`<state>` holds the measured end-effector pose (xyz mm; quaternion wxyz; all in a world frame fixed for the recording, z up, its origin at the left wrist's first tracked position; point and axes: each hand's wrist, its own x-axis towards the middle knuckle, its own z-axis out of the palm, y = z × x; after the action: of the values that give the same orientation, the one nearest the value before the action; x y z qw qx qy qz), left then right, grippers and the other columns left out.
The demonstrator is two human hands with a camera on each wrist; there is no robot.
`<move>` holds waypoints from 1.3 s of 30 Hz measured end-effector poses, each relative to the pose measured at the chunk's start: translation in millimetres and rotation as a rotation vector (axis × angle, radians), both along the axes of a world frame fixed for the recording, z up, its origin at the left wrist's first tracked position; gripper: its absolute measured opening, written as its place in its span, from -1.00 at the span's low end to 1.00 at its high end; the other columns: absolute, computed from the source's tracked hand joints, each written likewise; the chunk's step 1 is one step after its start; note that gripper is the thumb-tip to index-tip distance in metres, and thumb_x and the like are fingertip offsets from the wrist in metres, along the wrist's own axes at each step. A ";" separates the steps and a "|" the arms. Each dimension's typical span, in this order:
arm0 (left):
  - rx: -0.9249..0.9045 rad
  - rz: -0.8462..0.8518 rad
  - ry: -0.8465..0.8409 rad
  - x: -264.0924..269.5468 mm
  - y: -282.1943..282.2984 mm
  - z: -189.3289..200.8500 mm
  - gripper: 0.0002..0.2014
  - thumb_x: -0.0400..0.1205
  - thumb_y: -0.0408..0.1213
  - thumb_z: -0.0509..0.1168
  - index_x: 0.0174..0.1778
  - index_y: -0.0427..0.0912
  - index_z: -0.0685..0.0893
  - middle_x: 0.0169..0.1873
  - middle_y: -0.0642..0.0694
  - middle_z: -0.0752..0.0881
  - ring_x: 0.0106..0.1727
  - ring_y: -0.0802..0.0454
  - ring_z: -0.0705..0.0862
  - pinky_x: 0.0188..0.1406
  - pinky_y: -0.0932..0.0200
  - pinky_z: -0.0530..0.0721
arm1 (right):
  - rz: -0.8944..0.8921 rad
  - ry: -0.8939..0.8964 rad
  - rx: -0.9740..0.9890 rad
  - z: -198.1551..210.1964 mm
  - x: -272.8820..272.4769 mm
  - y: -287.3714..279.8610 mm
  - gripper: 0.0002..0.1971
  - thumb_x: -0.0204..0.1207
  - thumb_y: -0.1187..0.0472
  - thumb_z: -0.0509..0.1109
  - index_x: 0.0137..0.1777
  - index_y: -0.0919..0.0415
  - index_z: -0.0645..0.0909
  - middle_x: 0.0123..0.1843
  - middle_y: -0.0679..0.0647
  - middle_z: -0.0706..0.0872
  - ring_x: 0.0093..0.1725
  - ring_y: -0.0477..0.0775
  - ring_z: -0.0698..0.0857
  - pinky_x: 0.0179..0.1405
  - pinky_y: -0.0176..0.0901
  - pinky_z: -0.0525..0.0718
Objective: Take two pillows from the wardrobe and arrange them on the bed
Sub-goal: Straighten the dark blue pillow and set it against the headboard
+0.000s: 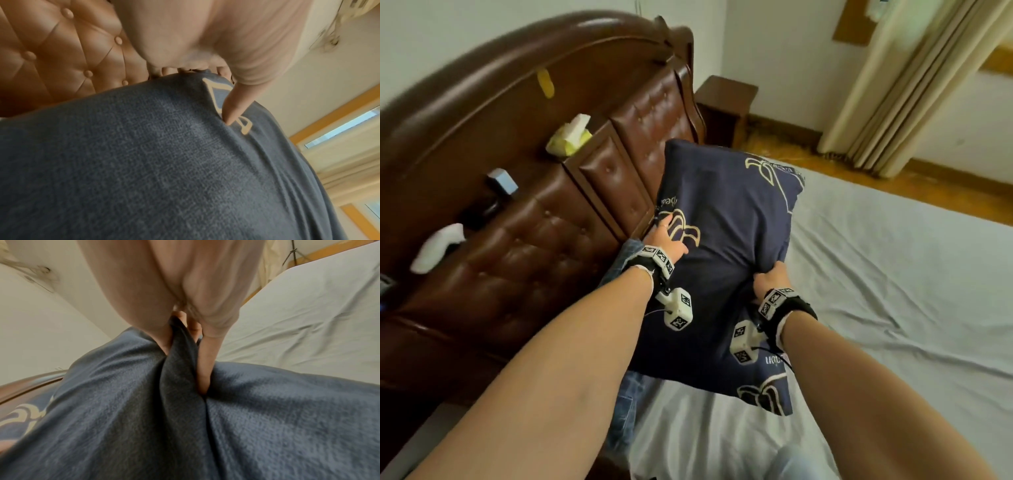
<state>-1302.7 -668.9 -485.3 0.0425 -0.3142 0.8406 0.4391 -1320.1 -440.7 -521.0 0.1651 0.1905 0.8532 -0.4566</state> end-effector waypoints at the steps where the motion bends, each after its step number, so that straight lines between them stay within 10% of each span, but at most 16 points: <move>1: -0.084 0.011 -0.015 -4.4 -3.7 4.7 -0.11 0.40 -0.21 0.52 0.63 0.19 0.28 0.53 -0.09 0.48 0.54 -0.16 0.47 0.58 0.00 0.41 | 0.014 0.014 -0.006 -0.2 -12.3 -4.4 -0.49 0.50 0.30 0.22 0.48 0.21 0.35 0.39 0.29 0.60 0.27 0.42 0.63 0.27 0.21 0.65; 5: -0.140 0.167 -0.056 -23.7 -6.0 8.4 -0.21 0.52 -0.20 0.38 0.63 0.34 0.21 0.52 -0.17 0.40 0.50 -0.20 0.48 0.62 -0.04 0.35 | 0.115 0.086 -0.039 -4.4 -54.2 -9.5 -0.68 0.50 0.33 0.22 0.25 0.16 0.44 0.23 0.19 0.64 0.15 0.36 0.65 0.18 0.10 0.66; 11: -0.047 0.262 -0.017 -75.4 16.1 9.4 -0.26 0.56 -0.29 0.41 0.67 -0.08 0.28 0.55 -0.11 0.51 0.54 -0.13 0.52 0.60 0.04 0.41 | 0.238 0.150 -0.138 -15.2 -124.2 14.3 -0.79 0.46 0.37 0.27 0.02 0.09 0.44 0.12 0.18 0.68 0.05 0.29 0.67 0.14 0.07 0.68; 16: -0.092 0.312 0.038 -137.9 50.3 17.1 -0.26 0.46 -0.34 0.39 0.61 -0.02 0.39 0.48 -0.13 0.60 0.47 -0.14 0.58 0.54 0.01 0.50 | 0.267 0.149 -0.225 -8.4 -178.0 52.3 -0.77 0.49 0.41 0.27 0.13 0.27 0.46 -0.01 0.20 0.62 -0.09 0.16 0.59 -0.19 -0.17 0.51; 30: -0.084 0.144 0.010 -264.3 95.2 38.3 -0.44 0.73 -0.31 0.15 0.69 -0.10 0.24 0.62 -0.16 0.40 0.61 -0.20 0.38 0.58 0.13 0.28 | 0.047 0.085 -0.319 -6.7 -268.2 91.3 -0.81 0.31 0.23 0.33 -0.11 0.05 0.41 -0.03 0.33 0.65 -0.07 0.42 0.71 -0.21 0.41 0.79; 39: -0.088 -0.121 -0.052 -373.0 58.4 -38.5 -0.39 0.67 -0.31 0.22 0.68 -0.05 0.28 0.55 -0.19 0.49 0.55 -0.27 0.44 0.58 -0.05 0.40 | -0.223 0.025 -0.252 -71.5 -323.2 51.4 -0.75 0.45 0.29 0.34 0.10 0.17 0.42 0.03 0.28 0.62 -0.02 0.42 0.68 -0.18 0.44 0.78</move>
<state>-1675.7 -610.5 -523.8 0.0772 -0.2756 0.8752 0.3900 -1643.3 -389.3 -592.5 0.1253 0.2560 0.7649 -0.5777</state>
